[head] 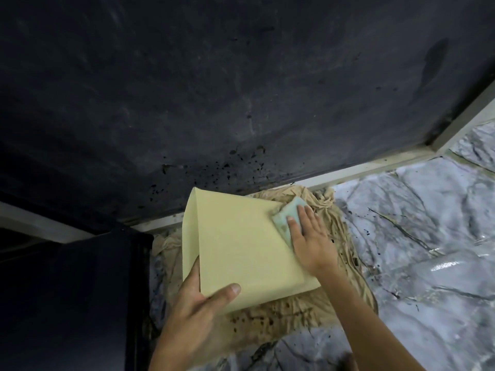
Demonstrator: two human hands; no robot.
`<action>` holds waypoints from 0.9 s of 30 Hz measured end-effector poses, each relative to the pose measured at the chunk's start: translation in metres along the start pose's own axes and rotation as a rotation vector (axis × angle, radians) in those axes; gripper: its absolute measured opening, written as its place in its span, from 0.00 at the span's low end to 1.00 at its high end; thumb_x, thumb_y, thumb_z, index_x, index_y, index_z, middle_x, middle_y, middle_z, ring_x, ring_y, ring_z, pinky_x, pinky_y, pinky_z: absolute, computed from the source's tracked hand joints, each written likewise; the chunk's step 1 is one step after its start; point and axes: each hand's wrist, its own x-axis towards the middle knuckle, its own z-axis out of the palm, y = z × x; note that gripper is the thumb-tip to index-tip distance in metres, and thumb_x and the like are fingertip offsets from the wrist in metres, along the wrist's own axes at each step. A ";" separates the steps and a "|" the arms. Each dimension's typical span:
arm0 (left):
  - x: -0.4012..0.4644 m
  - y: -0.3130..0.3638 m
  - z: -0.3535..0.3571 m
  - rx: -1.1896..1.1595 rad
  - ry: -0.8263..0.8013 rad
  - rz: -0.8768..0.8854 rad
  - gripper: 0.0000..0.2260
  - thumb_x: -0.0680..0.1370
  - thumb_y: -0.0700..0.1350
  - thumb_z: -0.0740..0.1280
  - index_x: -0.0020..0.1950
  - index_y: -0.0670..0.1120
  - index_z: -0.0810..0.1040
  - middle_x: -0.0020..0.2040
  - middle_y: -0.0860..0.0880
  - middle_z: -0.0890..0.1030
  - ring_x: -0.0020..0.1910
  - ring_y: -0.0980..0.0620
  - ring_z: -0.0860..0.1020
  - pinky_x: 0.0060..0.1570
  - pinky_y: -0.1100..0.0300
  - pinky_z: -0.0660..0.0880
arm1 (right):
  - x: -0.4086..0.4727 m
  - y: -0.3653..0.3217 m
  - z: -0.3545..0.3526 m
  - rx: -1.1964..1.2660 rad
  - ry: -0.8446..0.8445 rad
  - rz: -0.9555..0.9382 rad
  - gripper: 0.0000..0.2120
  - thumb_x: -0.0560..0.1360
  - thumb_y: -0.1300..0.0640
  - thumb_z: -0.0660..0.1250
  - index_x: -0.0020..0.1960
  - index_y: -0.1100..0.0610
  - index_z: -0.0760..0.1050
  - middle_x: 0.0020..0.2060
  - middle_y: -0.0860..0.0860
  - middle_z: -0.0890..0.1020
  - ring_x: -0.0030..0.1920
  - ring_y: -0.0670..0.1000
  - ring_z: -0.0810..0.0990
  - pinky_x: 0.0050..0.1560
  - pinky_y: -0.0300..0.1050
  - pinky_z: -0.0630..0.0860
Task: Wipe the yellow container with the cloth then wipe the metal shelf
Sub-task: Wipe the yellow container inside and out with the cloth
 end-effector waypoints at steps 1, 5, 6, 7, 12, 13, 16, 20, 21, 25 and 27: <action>-0.001 0.001 0.000 -0.002 -0.003 -0.001 0.29 0.72 0.42 0.77 0.73 0.53 0.76 0.62 0.55 0.88 0.64 0.56 0.84 0.63 0.58 0.76 | -0.004 0.004 0.001 0.057 0.024 0.025 0.31 0.80 0.35 0.45 0.80 0.44 0.49 0.80 0.43 0.52 0.79 0.46 0.48 0.78 0.51 0.47; -0.004 0.002 -0.002 0.025 -0.009 -0.011 0.31 0.70 0.45 0.77 0.72 0.56 0.76 0.62 0.58 0.88 0.63 0.59 0.84 0.69 0.52 0.75 | -0.011 0.009 -0.001 0.170 0.095 0.088 0.28 0.82 0.37 0.45 0.79 0.44 0.55 0.79 0.45 0.60 0.77 0.52 0.62 0.72 0.54 0.62; -0.005 0.002 -0.003 0.034 -0.011 -0.018 0.31 0.70 0.46 0.77 0.73 0.57 0.76 0.62 0.58 0.87 0.64 0.58 0.83 0.71 0.51 0.74 | -0.010 0.009 -0.002 0.198 0.105 0.122 0.28 0.82 0.38 0.46 0.79 0.46 0.58 0.77 0.48 0.65 0.74 0.56 0.67 0.69 0.55 0.65; -0.005 0.002 -0.003 0.040 -0.021 -0.029 0.32 0.70 0.46 0.78 0.73 0.58 0.75 0.63 0.58 0.87 0.65 0.57 0.83 0.72 0.49 0.73 | -0.009 0.010 -0.004 0.253 0.126 0.180 0.27 0.82 0.39 0.47 0.77 0.50 0.63 0.74 0.54 0.71 0.70 0.60 0.71 0.66 0.55 0.67; -0.005 0.007 0.001 0.029 -0.090 -0.085 0.26 0.73 0.41 0.78 0.69 0.57 0.78 0.61 0.59 0.88 0.61 0.62 0.84 0.64 0.59 0.75 | -0.007 0.027 -0.006 0.548 0.284 0.476 0.25 0.84 0.47 0.50 0.69 0.63 0.72 0.64 0.65 0.77 0.65 0.66 0.73 0.63 0.56 0.68; -0.003 0.010 0.000 0.013 -0.114 -0.110 0.22 0.76 0.39 0.76 0.67 0.56 0.80 0.61 0.57 0.88 0.60 0.61 0.85 0.63 0.59 0.76 | -0.009 0.033 -0.006 0.613 0.314 0.551 0.25 0.84 0.47 0.51 0.69 0.63 0.72 0.65 0.66 0.76 0.65 0.67 0.73 0.64 0.57 0.68; 0.007 0.023 -0.003 -0.136 -0.087 -0.170 0.20 0.77 0.35 0.72 0.65 0.54 0.81 0.60 0.50 0.89 0.62 0.48 0.86 0.67 0.47 0.77 | -0.015 0.048 -0.017 0.823 0.484 0.660 0.23 0.84 0.48 0.51 0.64 0.64 0.73 0.62 0.67 0.77 0.63 0.66 0.75 0.61 0.56 0.70; 0.040 0.036 -0.006 -0.155 0.127 -0.193 0.14 0.73 0.39 0.78 0.57 0.49 0.85 0.52 0.46 0.91 0.53 0.43 0.88 0.55 0.48 0.82 | -0.018 0.036 -0.042 0.901 0.628 0.441 0.20 0.84 0.45 0.51 0.53 0.59 0.73 0.50 0.62 0.80 0.44 0.58 0.78 0.45 0.50 0.75; 0.046 0.037 -0.007 -0.132 0.156 -0.185 0.12 0.72 0.38 0.79 0.54 0.47 0.87 0.51 0.45 0.91 0.51 0.43 0.88 0.52 0.49 0.83 | -0.022 0.023 -0.045 0.909 0.600 0.353 0.21 0.84 0.44 0.52 0.52 0.59 0.74 0.48 0.60 0.80 0.43 0.57 0.79 0.42 0.49 0.75; 0.042 0.036 -0.004 -0.088 0.236 -0.117 0.15 0.69 0.39 0.82 0.53 0.47 0.86 0.43 0.54 0.91 0.49 0.48 0.88 0.46 0.55 0.80 | -0.045 -0.034 -0.052 0.863 0.426 -0.030 0.19 0.83 0.43 0.53 0.50 0.53 0.78 0.43 0.51 0.83 0.44 0.47 0.81 0.47 0.44 0.78; 0.027 0.030 -0.003 -0.083 0.242 -0.095 0.18 0.66 0.42 0.84 0.54 0.49 0.86 0.45 0.55 0.91 0.50 0.49 0.88 0.51 0.52 0.82 | -0.059 -0.065 -0.053 0.802 0.339 -0.221 0.17 0.84 0.48 0.53 0.49 0.53 0.77 0.39 0.52 0.82 0.39 0.47 0.80 0.39 0.39 0.76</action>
